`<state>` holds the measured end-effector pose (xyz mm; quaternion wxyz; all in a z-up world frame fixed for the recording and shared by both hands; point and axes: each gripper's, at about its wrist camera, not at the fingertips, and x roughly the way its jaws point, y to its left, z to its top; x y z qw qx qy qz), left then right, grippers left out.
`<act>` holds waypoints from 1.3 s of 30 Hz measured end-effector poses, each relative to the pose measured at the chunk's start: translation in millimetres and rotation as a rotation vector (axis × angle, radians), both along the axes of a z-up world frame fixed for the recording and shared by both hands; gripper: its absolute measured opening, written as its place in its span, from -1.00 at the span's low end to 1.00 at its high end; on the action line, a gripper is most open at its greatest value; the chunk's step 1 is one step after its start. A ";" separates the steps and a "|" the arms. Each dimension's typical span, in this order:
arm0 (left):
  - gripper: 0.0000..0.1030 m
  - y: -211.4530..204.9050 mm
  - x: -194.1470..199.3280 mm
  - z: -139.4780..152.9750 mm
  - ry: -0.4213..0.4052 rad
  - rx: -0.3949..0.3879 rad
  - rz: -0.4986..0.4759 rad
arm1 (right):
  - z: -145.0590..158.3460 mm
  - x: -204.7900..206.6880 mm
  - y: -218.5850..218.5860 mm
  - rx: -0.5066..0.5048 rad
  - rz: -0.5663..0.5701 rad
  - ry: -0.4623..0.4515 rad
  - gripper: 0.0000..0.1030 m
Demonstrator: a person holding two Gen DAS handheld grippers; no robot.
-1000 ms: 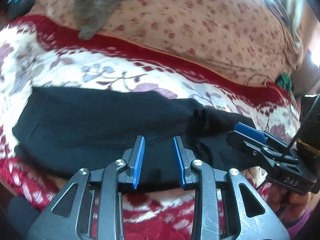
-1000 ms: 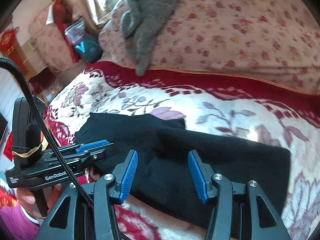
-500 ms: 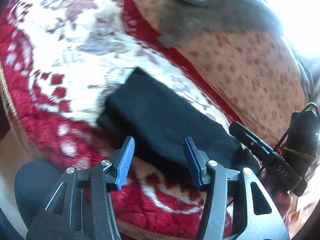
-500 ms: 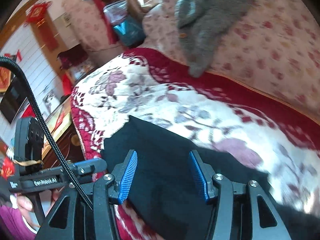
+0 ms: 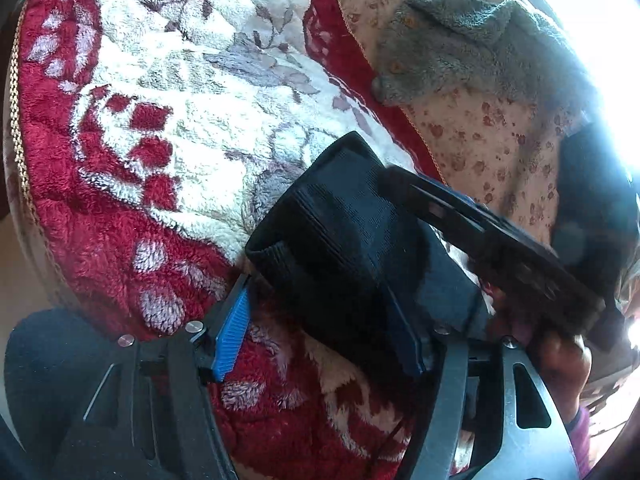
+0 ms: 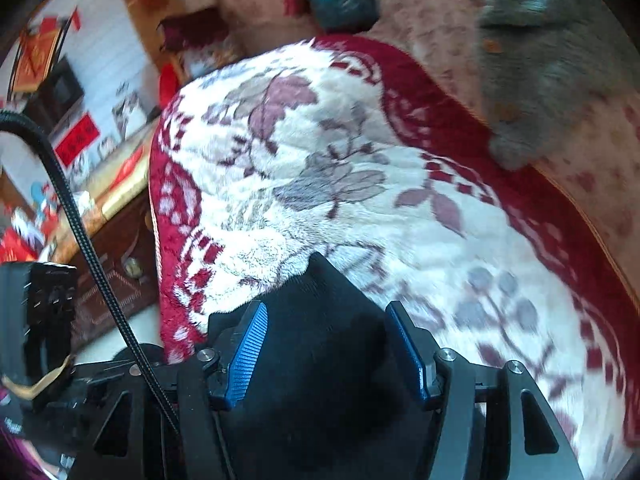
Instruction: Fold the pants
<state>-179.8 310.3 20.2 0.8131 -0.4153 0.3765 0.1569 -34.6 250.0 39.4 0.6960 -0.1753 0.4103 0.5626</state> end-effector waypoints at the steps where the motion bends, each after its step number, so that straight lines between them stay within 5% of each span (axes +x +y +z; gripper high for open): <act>1: 0.34 -1.8 1.0 -0.9 -0.002 0.008 -0.003 | -3.0 0.3 8.1 -0.019 0.009 -0.011 0.15; 4: 0.47 -5.1 4.7 -3.2 -0.009 0.027 -0.011 | -17.0 3.3 29.4 -0.074 0.037 -0.007 0.11; 6: 0.50 -7.1 6.5 -4.0 -0.015 0.044 -0.008 | -25.7 3.3 36.9 -0.090 0.021 -0.046 -0.46; 9: 0.50 -5.6 8.4 -6.2 -0.058 0.048 0.000 | -28.0 6.2 35.1 -0.074 0.011 -0.037 -0.75; 11: -0.16 -1.5 8.1 -7.9 -0.066 0.047 0.010 | -22.5 6.0 29.5 -0.049 0.005 -0.037 -0.80; 14: -0.52 2.7 8.3 -5.9 -0.091 0.022 -0.029 | -7.8 3.2 16.0 0.002 -0.007 -0.039 -0.82; 17: -0.60 -5.3 5.4 10.6 -0.110 0.074 -0.044 | 10.0 -1.1 3.5 0.053 -0.024 -0.040 -0.82; 29: -0.64 -51.5 10.4 76.2 -0.179 0.219 -0.151 | 69.6 4.3 -79.5 0.262 -0.170 0.008 -0.82; 39: -0.64 -132.7 39.3 113.5 -0.232 0.266 -0.356 | 99.2 24.8 -199.2 0.420 -0.369 0.098 -0.82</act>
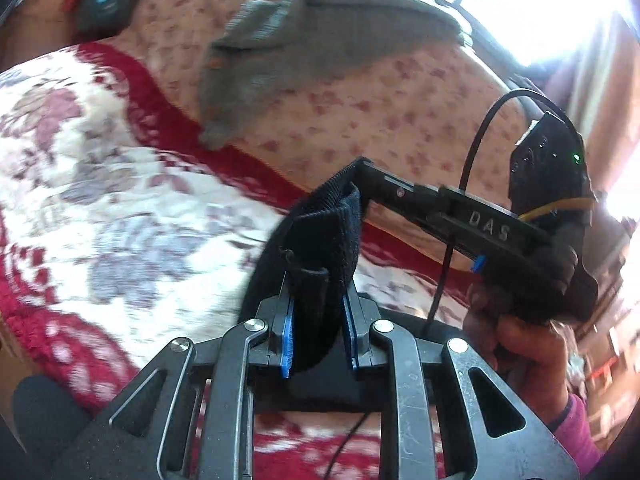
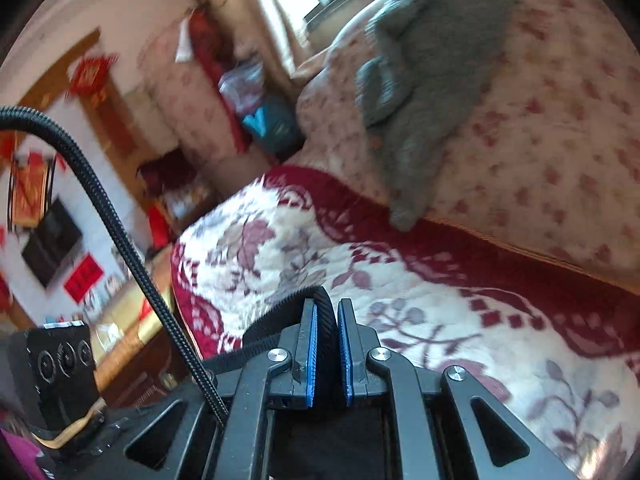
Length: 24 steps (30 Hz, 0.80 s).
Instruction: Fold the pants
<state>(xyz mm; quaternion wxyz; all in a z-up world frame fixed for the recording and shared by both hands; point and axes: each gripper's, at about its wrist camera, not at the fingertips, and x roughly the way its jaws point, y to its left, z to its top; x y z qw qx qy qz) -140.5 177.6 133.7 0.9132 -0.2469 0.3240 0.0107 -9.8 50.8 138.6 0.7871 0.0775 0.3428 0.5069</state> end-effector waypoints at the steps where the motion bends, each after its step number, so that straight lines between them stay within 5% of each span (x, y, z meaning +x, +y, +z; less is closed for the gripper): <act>1: -0.64 -8.7 2.5 1.5 -0.002 0.000 -0.022 | 3.2 2.3 -15.9 0.024 -0.021 0.012 -0.82; 7: -0.64 -71.7 25.5 -5.7 0.024 -0.012 -0.166 | 8.1 8.5 -99.0 0.076 -0.138 0.036 -0.90; 16: -0.68 -132.7 46.9 -21.8 0.079 -0.009 -0.295 | -25.3 5.9 -182.3 0.028 -0.207 0.103 -0.90; 19: -0.68 -136.5 49.2 -24.7 0.089 0.009 -0.297 | -42.3 5.3 -198.3 0.015 -0.223 0.175 -0.33; 20: -0.68 -136.0 49.5 -26.5 0.094 0.009 -0.298 | -47.1 5.8 -201.6 0.023 -0.230 0.200 0.13; 24: -0.68 -137.7 48.3 -30.6 0.105 0.015 -0.302 | -65.2 14.4 -204.1 0.124 -0.192 0.330 0.22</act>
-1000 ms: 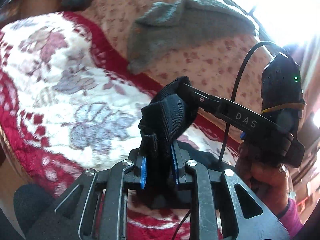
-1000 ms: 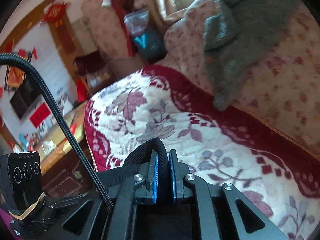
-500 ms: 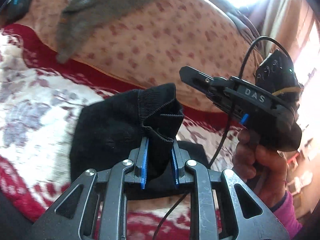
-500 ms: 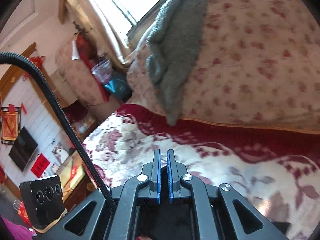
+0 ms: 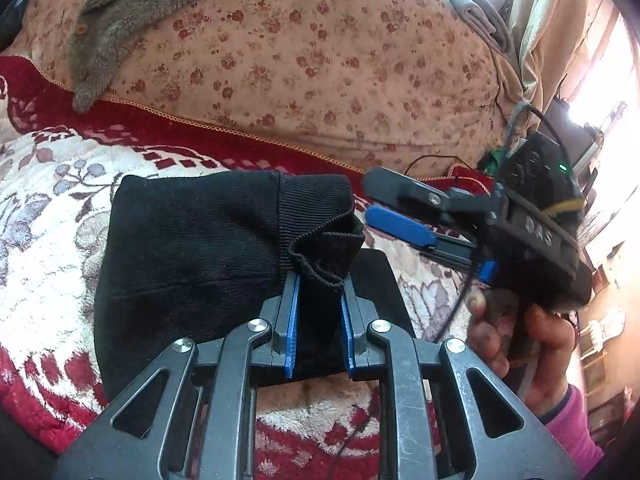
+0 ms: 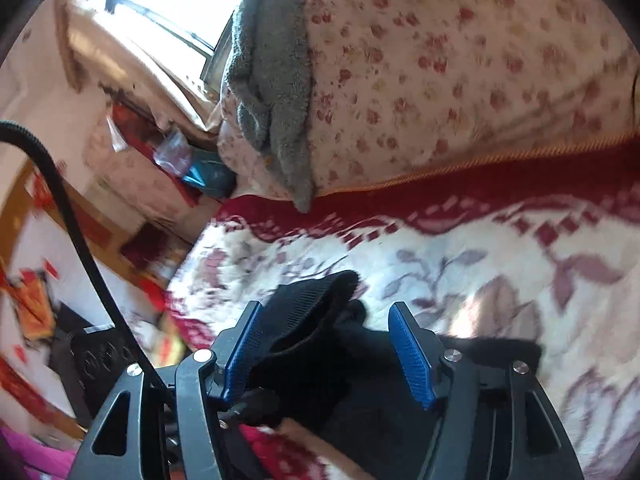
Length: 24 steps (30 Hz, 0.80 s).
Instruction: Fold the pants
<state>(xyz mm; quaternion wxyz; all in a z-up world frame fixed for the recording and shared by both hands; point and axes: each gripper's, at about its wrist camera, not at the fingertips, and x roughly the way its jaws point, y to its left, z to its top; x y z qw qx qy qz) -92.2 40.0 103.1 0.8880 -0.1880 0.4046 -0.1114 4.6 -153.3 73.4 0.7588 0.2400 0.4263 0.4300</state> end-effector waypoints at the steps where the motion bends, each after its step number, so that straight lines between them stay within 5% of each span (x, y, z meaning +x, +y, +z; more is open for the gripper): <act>1: -0.68 -0.4 -1.9 -0.2 0.000 0.002 -0.001 | -4.2 3.0 4.0 0.011 0.016 0.023 0.22; 2: -0.68 -1.4 -2.7 -0.2 -0.001 0.004 -0.004 | -10.8 6.9 11.4 0.005 0.039 0.057 0.19; 4: -0.68 -4.3 -3.5 -0.6 0.003 0.013 -0.009 | -17.0 10.5 20.5 0.007 0.045 0.076 -0.50; 6: -0.68 -5.9 -3.6 -1.3 0.007 0.016 -0.009 | -17.4 10.4 21.8 0.038 0.045 0.062 -0.73; 14: -0.68 -51.5 1.9 11.2 -0.017 -0.008 -0.121 | 9.6 1.8 -16.8 -0.055 -0.016 -0.046 -0.78; 20: -0.77 -97.6 10.3 4.1 -0.015 0.015 -0.203 | -5.5 6.0 -58.1 -0.084 -0.107 -0.022 -0.80; 24: -0.78 -88.8 12.4 -1.3 0.025 -0.004 -0.196 | -20.8 0.6 -68.2 -0.094 -0.119 -0.003 -0.80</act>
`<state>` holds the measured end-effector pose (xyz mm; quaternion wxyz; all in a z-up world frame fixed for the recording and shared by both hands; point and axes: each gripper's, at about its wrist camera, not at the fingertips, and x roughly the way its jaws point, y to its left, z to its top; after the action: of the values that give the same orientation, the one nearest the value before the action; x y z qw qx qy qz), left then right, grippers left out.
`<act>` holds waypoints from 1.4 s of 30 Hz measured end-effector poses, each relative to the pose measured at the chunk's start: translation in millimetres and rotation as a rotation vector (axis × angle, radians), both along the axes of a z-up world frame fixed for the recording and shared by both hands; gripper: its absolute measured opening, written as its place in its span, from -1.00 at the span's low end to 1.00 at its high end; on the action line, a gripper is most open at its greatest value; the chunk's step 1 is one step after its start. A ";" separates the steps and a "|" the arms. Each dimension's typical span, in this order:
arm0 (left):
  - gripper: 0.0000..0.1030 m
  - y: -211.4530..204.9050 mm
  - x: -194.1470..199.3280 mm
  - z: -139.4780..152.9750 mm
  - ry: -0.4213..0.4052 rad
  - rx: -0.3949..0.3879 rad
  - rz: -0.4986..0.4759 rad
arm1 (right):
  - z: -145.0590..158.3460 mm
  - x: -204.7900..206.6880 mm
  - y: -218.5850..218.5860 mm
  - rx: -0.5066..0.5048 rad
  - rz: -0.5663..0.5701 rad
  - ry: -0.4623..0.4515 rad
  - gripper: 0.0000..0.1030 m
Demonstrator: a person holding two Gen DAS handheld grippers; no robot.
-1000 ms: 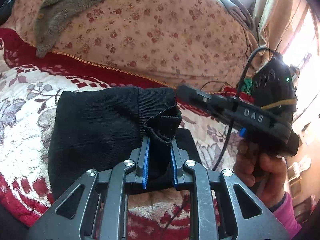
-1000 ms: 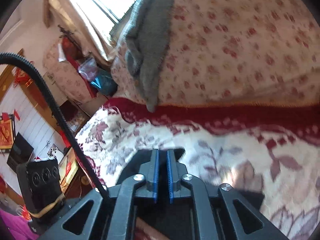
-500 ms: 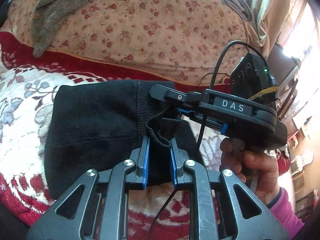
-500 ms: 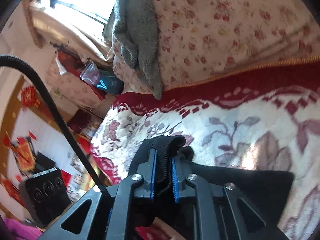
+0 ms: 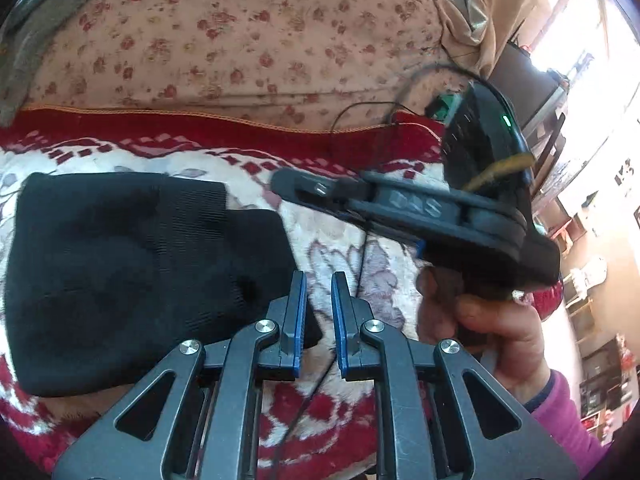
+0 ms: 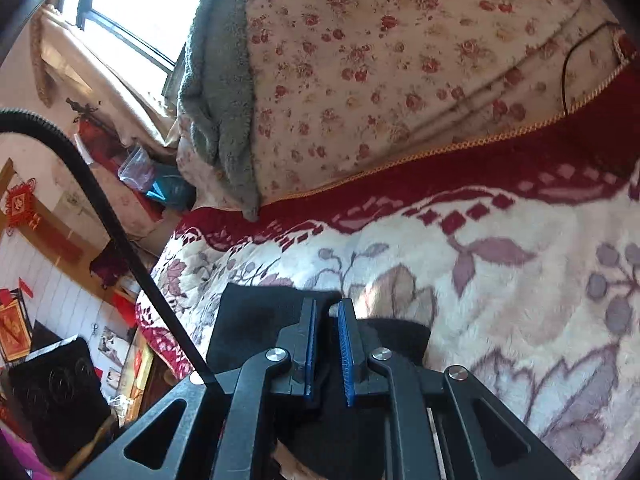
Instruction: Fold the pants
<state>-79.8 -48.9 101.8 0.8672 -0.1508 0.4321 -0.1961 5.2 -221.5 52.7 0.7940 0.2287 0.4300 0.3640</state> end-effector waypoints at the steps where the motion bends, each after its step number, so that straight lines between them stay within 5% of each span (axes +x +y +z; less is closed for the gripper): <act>1: -0.78 6.8 -1.9 2.6 -0.003 -0.003 0.006 | -0.5 -2.4 -0.5 0.013 0.007 -0.001 -0.79; 2: -0.78 16.0 -4.0 6.0 -0.004 -0.016 0.008 | -0.5 -5.1 -0.3 0.027 0.016 -0.002 -0.68; 5: -0.74 45.3 -8.8 15.0 0.009 -0.041 0.033 | -3.1 -7.7 2.6 0.057 0.033 0.020 0.05; 6: -0.71 54.2 -10.7 17.0 0.015 -0.043 0.042 | -3.8 -6.9 6.9 0.066 0.040 0.028 0.06; 10: -0.04 73.4 -22.7 7.2 0.062 -0.088 0.051 | -9.7 4.4 19.9 0.075 0.054 0.068 0.06; 17: -0.03 73.7 -36.5 -18.2 0.168 -0.199 0.034 | -12.7 5.1 27.4 0.096 0.088 0.109 0.06; 26: -0.03 50.7 -28.3 -22.7 0.186 -0.207 0.011 | -26.8 -0.2 20.7 0.165 0.126 0.179 0.06; 33: -0.03 66.4 -28.3 -29.8 0.210 -0.195 0.093 | -36.6 -11.2 23.5 0.265 0.185 0.257 0.06; 42: -0.03 84.6 -25.0 -30.1 0.197 -0.313 0.170 | -31.7 -16.1 9.2 0.287 0.197 0.285 0.06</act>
<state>-104.8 35.8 71.7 0.8003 -0.3381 0.4647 -0.1711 -10.9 -212.3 21.0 0.6453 0.3454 0.5016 0.4611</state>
